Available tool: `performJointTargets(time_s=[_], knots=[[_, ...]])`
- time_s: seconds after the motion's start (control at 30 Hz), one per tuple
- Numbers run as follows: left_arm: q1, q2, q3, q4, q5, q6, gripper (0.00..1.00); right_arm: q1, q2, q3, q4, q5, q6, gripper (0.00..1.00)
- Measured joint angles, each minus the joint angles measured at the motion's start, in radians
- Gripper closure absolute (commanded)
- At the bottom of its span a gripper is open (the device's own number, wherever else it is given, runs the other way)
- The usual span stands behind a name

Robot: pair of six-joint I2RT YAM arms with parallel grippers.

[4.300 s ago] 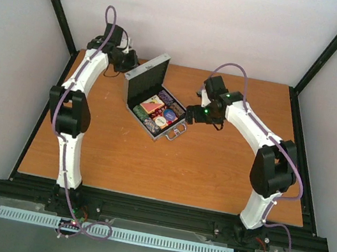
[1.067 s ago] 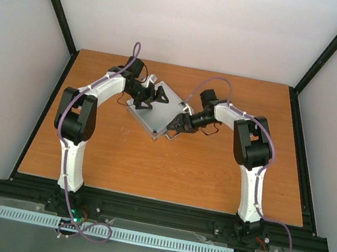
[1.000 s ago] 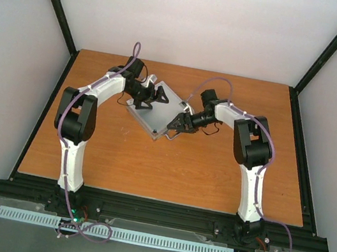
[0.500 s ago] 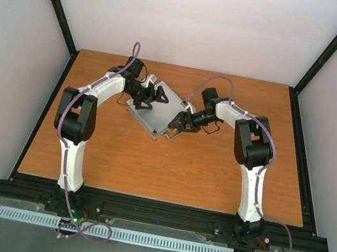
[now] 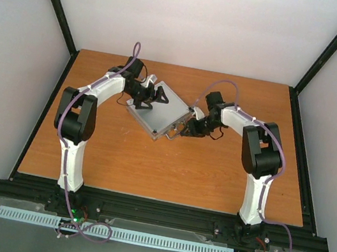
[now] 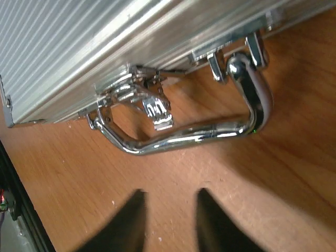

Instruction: Pack up texas hold em set

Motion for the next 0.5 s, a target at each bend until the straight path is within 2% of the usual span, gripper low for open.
performJointTargets(time_s=[0.2,0.5], knots=[[0.000,0.000,0.000,0.000,0.001,0.009,0.00,0.009,-0.057,-0.068,0.062,0.018,0.063,0.97],[0.000,0.000,0.000,-0.001,0.001,0.012,0.00,0.026,-0.035,-0.050,0.190,-0.002,0.152,0.97]])
